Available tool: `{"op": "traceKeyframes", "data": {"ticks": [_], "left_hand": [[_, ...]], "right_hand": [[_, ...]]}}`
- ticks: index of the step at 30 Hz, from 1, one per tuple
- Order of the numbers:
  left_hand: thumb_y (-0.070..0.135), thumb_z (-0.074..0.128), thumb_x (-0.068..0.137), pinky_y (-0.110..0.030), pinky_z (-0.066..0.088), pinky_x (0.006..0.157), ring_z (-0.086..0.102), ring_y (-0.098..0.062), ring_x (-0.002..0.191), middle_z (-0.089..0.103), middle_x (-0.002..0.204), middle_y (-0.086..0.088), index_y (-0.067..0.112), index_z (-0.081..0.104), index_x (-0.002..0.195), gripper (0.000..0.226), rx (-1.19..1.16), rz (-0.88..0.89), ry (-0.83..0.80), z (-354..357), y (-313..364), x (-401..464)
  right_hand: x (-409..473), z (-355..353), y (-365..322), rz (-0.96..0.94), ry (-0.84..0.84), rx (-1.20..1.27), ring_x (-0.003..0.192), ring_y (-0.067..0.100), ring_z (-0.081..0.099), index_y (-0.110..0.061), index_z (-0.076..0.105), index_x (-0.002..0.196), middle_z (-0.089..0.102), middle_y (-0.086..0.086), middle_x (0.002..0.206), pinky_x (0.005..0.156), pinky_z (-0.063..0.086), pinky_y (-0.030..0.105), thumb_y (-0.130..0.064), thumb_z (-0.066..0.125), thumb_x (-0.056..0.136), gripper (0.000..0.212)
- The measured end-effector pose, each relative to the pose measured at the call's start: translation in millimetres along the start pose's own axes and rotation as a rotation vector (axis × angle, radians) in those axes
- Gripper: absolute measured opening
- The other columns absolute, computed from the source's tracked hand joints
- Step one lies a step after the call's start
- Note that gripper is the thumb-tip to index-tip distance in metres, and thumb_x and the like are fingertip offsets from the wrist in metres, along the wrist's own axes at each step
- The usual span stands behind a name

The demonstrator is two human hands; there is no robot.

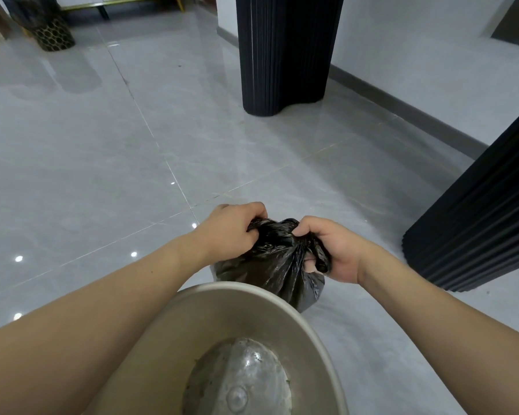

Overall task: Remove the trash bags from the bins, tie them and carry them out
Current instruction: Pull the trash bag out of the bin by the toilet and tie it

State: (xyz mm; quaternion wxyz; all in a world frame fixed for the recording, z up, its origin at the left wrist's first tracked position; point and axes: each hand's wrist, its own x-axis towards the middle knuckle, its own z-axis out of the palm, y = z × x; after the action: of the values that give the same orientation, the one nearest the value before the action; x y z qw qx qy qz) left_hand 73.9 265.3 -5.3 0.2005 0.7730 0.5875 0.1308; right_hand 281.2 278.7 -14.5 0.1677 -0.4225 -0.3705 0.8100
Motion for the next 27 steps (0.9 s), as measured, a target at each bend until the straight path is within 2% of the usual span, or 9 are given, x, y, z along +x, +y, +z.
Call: {"op": "traceKeyframes", "data": {"ticks": [3, 5, 11, 13, 16, 20, 23, 25, 27], "left_hand": [[0.02, 0.057, 0.084, -0.03, 0.029, 0.091, 0.049, -0.02, 0.085, 0.058, 0.08, 0.006, 0.025, 0.055, 0.103, 0.019, 0.1, 0.004, 0.064, 1, 1, 1], [0.026, 0.06, 0.083, -0.034, 0.03, 0.095, 0.052, -0.022, 0.093, 0.059, 0.091, 0.005, 0.022, 0.053, 0.102, 0.021, 0.174, 0.026, 0.128, 1, -1, 2], [0.028, 0.069, 0.082, -0.036, 0.035, 0.086, 0.052, -0.024, 0.093, 0.045, 0.104, 0.004, 0.017, 0.042, 0.107, 0.038, 0.139, 0.053, 0.187, -6, 0, -8], [0.025, 0.072, 0.082, -0.035, 0.041, 0.082, 0.052, -0.024, 0.089, 0.039, 0.108, 0.002, 0.019, 0.038, 0.106, 0.042, -0.012, 0.053, 0.156, -9, 5, -12], [0.016, 0.069, 0.083, -0.028, 0.045, 0.079, 0.052, -0.019, 0.093, 0.035, 0.109, 0.005, 0.025, 0.044, 0.093, 0.029, -0.293, 0.048, 0.102, -13, 13, -17], [0.029, 0.071, 0.081, -0.029, 0.027, 0.096, 0.037, -0.014, 0.102, 0.037, 0.114, 0.01, 0.032, 0.067, 0.093, 0.013, -0.081, 0.044, 0.109, -8, 16, -16], [0.042, 0.07, 0.08, -0.027, 0.016, 0.094, 0.029, -0.012, 0.107, 0.036, 0.117, 0.012, 0.041, 0.067, 0.097, 0.017, -0.004, -0.068, 0.069, -4, 16, -12], [0.039, 0.068, 0.082, -0.028, 0.018, 0.092, 0.031, -0.013, 0.107, 0.041, 0.113, 0.013, 0.041, 0.063, 0.082, 0.006, -0.057, -0.104, 0.064, -2, 17, -9], [0.03, 0.063, 0.086, -0.028, 0.028, 0.087, 0.04, -0.014, 0.1, 0.047, 0.104, 0.011, 0.034, 0.059, 0.074, 0.014, -0.246, -0.156, 0.018, -2, 19, -6]], "right_hand": [[1, 0, 1, 0.025, -0.05, 0.055, 0.036, 0.012, 0.035, -0.012, 0.057, 0.062, 0.046, 0.001, 0.053, 0.036, 0.026, 0.02, -0.025, 0.057, 0.061, 0.013], [2, 0, 2, 0.037, -0.031, 0.007, 0.036, 0.013, 0.037, -0.012, 0.058, 0.064, 0.047, 0.002, 0.053, 0.035, 0.028, 0.02, -0.026, 0.056, 0.062, 0.015], [2, -2, 5, -0.027, 0.136, -0.115, 0.036, 0.014, 0.044, -0.012, 0.061, 0.068, 0.06, 0.002, 0.057, 0.035, 0.033, 0.02, -0.026, 0.053, 0.083, 0.022], [1, -1, 3, -0.025, 0.14, -0.055, 0.037, 0.014, 0.047, -0.011, 0.061, 0.068, 0.06, 0.002, 0.056, 0.035, 0.036, 0.02, -0.025, 0.051, 0.083, 0.023], [1, 0, 1, -0.022, 0.154, -0.005, 0.042, 0.015, 0.045, -0.011, 0.06, 0.074, 0.058, 0.003, 0.06, 0.034, 0.031, 0.02, -0.026, 0.051, 0.079, 0.019], [2, 1, 0, -0.025, 0.188, -0.023, 0.039, 0.015, 0.038, -0.011, 0.058, 0.074, 0.051, 0.006, 0.066, 0.035, 0.027, 0.022, -0.026, 0.05, 0.078, 0.018], [2, 5, -2, -0.033, 0.171, -0.002, 0.036, 0.014, 0.036, -0.011, 0.056, 0.073, 0.049, 0.005, 0.064, 0.034, 0.027, 0.021, -0.026, 0.048, 0.08, 0.018], [2, 7, -1, -0.051, 0.162, 0.009, 0.035, 0.014, 0.036, -0.011, 0.055, 0.074, 0.049, 0.004, 0.061, 0.033, 0.027, 0.02, -0.026, 0.048, 0.08, 0.018], [2, 7, -1, -0.075, 0.16, -0.007, 0.034, 0.014, 0.038, -0.01, 0.055, 0.077, 0.05, 0.004, 0.059, 0.034, 0.029, 0.02, -0.028, 0.048, 0.082, 0.02]]}}
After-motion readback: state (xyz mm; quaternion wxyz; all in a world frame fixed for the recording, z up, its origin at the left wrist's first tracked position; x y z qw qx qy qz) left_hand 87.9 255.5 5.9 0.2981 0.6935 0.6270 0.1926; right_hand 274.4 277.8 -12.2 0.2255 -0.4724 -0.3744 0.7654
